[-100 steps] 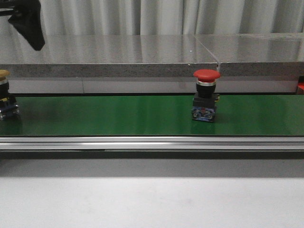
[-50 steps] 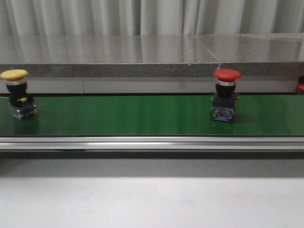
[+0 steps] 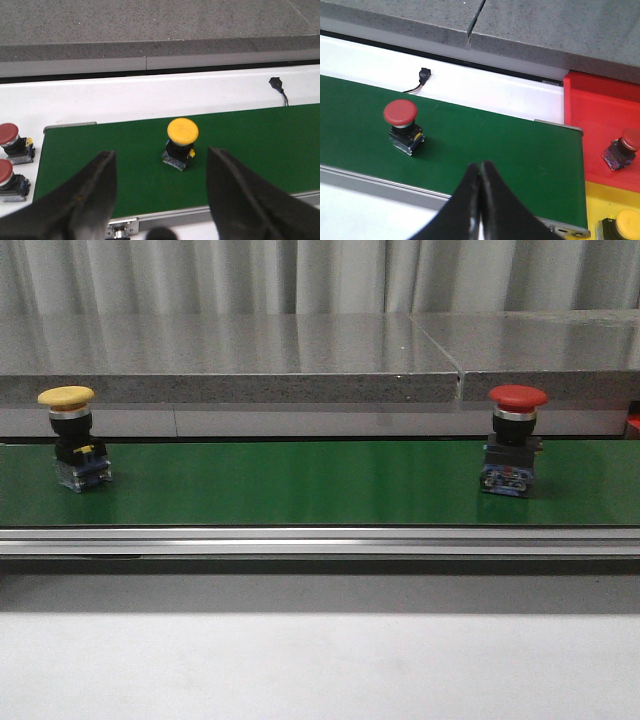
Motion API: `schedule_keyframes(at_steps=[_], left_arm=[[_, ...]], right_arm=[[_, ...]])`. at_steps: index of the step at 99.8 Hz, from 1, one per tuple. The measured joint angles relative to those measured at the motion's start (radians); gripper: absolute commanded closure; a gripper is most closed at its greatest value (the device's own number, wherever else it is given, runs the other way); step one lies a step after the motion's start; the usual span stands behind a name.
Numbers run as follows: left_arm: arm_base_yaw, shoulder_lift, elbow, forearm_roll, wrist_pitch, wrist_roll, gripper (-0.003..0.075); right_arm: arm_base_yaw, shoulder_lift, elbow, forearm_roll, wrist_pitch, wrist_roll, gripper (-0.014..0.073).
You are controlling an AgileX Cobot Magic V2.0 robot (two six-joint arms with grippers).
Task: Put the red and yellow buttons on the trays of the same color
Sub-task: 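Move the right gripper to the red button at the belt end and grasp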
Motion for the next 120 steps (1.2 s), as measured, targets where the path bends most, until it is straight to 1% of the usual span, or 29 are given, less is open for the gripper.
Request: schedule_keyframes(at_steps=[21, 37, 50, 61, 68, 73, 77, 78, 80, 85, 87, 88, 92, 97, 98, 106, 120], left_arm=[[0.000, -0.166, 0.121, 0.000, -0.002, -0.008, 0.0741], [0.000, -0.222, 0.158, 0.000, -0.006, -0.009, 0.0739], [0.000, -0.225, 0.169, 0.000, -0.006, -0.009, 0.0739], [0.000, -0.225, 0.169, 0.000, -0.006, -0.009, 0.0739], [0.000, -0.225, 0.169, 0.000, -0.006, -0.009, 0.0739], [0.000, -0.225, 0.169, 0.000, -0.006, -0.009, 0.0739], [0.000, -0.225, 0.169, 0.000, -0.006, -0.009, 0.0739], [0.000, -0.225, 0.169, 0.000, -0.006, -0.009, 0.0739], [0.000, -0.225, 0.169, 0.000, -0.006, -0.009, 0.0739], [0.000, -0.225, 0.169, 0.000, -0.006, -0.009, 0.0739], [0.000, -0.225, 0.169, 0.000, -0.008, -0.009, 0.0739], [0.000, -0.225, 0.169, 0.000, -0.008, -0.009, 0.0739], [0.000, -0.225, 0.169, 0.000, -0.008, -0.009, 0.0739], [0.000, -0.225, 0.169, 0.000, -0.008, -0.009, 0.0739], [0.000, -0.225, 0.169, 0.000, -0.008, -0.009, 0.0739], [0.000, -0.225, 0.169, 0.000, -0.008, -0.009, 0.0739], [0.000, -0.225, 0.169, 0.000, -0.008, -0.009, 0.0739]], right_arm=[[0.000, 0.000, 0.000, 0.000, 0.000, 0.000, 0.0662], [0.000, 0.000, 0.000, 0.000, 0.000, 0.000, 0.0662], [0.000, 0.000, 0.000, 0.000, 0.000, 0.000, 0.0662], [0.000, 0.000, 0.000, 0.000, 0.014, 0.000, 0.0645], [0.000, 0.000, 0.000, 0.000, 0.034, 0.000, 0.0583], [0.000, 0.000, 0.000, 0.000, 0.050, 0.000, 0.0508], [0.000, 0.000, 0.000, 0.000, 0.062, 0.000, 0.0421], [0.000, 0.000, 0.000, 0.000, 0.067, 0.000, 0.0389], [0.000, 0.000, 0.000, 0.000, 0.075, 0.000, 0.0354], [0.000, 0.000, 0.000, 0.000, 0.094, 0.000, 0.0204], [0.000, 0.000, 0.000, 0.000, 0.100, 0.000, 0.0167], [0.000, 0.000, 0.000, 0.000, 0.101, 0.000, 0.0130], [0.000, 0.000, 0.000, 0.000, 0.112, 0.000, 0.0027], [0.000, 0.000, 0.000, 0.000, 0.119, 0.000, -0.0069], [0.000, 0.000, 0.000, 0.000, 0.119, 0.000, -0.0078], [0.000, 0.000, 0.000, 0.005, 0.123, 0.000, -0.0045], [0.000, 0.026, 0.000, 0.023, 0.131, -0.002, -0.0043]])
